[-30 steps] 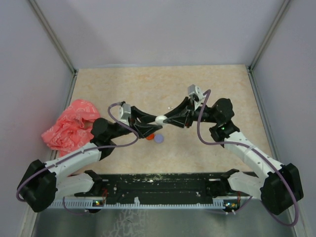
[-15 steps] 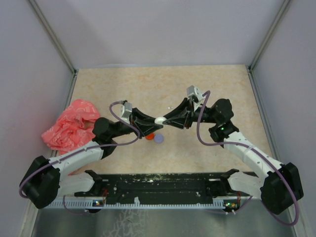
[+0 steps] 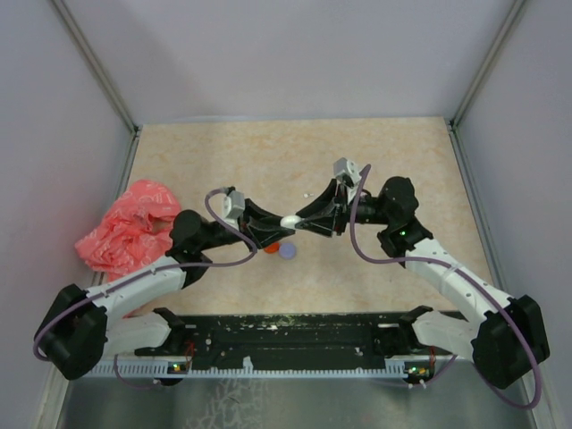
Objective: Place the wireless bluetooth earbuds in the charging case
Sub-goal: Open the charging case, then pick up the earbud from the center of the board, then place the earbud in the charging case.
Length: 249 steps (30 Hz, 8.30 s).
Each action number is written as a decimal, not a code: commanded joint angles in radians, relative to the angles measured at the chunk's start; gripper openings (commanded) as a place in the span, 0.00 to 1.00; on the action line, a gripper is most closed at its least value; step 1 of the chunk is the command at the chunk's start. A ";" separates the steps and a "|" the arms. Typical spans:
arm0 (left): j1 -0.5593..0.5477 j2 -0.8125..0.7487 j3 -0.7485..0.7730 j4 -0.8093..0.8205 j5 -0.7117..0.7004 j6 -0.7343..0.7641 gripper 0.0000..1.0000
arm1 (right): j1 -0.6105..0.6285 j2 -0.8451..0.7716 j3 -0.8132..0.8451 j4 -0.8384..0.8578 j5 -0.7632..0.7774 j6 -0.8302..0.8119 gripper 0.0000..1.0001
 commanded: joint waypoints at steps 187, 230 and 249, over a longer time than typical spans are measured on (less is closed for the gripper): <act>0.109 0.128 -0.236 0.658 -0.071 -0.007 0.00 | 0.216 0.120 0.093 -0.111 0.353 0.006 0.03; 0.109 0.108 -0.256 0.825 -0.068 -0.134 0.00 | 0.215 0.130 -0.002 -0.019 0.345 0.109 0.13; 0.109 0.112 -0.235 0.780 -0.008 -0.103 0.00 | 0.216 0.133 0.060 -0.133 0.302 0.068 0.17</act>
